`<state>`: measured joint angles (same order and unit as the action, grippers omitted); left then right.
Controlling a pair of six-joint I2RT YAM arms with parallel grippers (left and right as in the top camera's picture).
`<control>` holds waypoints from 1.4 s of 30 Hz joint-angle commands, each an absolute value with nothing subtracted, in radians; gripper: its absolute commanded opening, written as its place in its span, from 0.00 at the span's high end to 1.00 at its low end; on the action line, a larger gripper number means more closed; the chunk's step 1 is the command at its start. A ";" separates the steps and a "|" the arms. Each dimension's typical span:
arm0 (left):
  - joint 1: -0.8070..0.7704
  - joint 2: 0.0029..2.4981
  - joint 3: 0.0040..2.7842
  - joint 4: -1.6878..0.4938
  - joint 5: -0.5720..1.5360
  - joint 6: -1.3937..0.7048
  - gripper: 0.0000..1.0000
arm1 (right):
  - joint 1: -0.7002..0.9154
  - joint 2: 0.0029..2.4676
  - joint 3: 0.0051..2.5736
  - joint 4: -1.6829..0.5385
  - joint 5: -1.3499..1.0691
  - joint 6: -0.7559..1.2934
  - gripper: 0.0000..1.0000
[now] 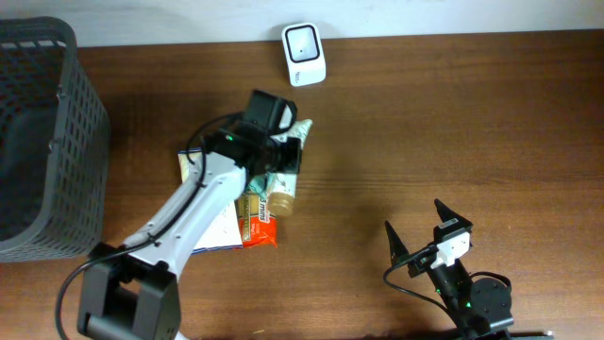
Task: Scan the item barcode
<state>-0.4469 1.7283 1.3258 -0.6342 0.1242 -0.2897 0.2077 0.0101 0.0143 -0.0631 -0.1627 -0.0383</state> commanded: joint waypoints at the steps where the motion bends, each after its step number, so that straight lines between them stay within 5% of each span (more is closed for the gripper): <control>1: -0.474 1.731 1.288 -0.613 0.113 -0.347 1.00 | 0.216 0.003 0.006 -0.064 -0.165 -0.045 0.01; 6: -0.513 1.863 1.287 -0.559 0.109 -0.434 0.97 | 0.216 0.004 0.006 -0.064 -0.165 -0.045 0.01; 8: -0.516 1.870 1.288 -0.558 0.109 -0.433 0.41 | 0.216 0.004 0.006 -0.064 -0.165 -0.045 0.01; 9: -0.516 1.869 1.293 -0.561 0.118 -0.433 0.23 | 0.216 0.004 0.006 -0.064 -0.165 -0.045 0.01; 11: -0.509 1.844 1.349 -0.634 0.119 -0.395 0.03 | 0.216 0.004 0.006 -0.064 -0.165 -0.045 0.01; 12: -0.498 1.818 1.393 -0.690 0.114 -0.355 0.00 | 0.216 0.003 0.006 -0.064 -0.165 -0.045 0.01; 18: -0.170 1.540 1.552 -0.910 0.088 -0.051 0.01 | 0.216 0.004 0.006 -0.064 -0.165 -0.045 0.01; 28: 0.262 1.537 1.552 -0.993 0.082 0.212 0.01 | 0.216 0.004 0.006 -0.064 -0.165 -0.045 0.01; 42: 0.331 1.537 1.552 -0.985 0.029 0.279 0.01 | 0.216 0.003 0.006 -0.064 -0.165 -0.045 0.01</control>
<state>0.3168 1.5372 1.5467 -0.9913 0.0605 0.2550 0.2077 0.0101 0.0143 -0.0631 -0.1627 -0.0383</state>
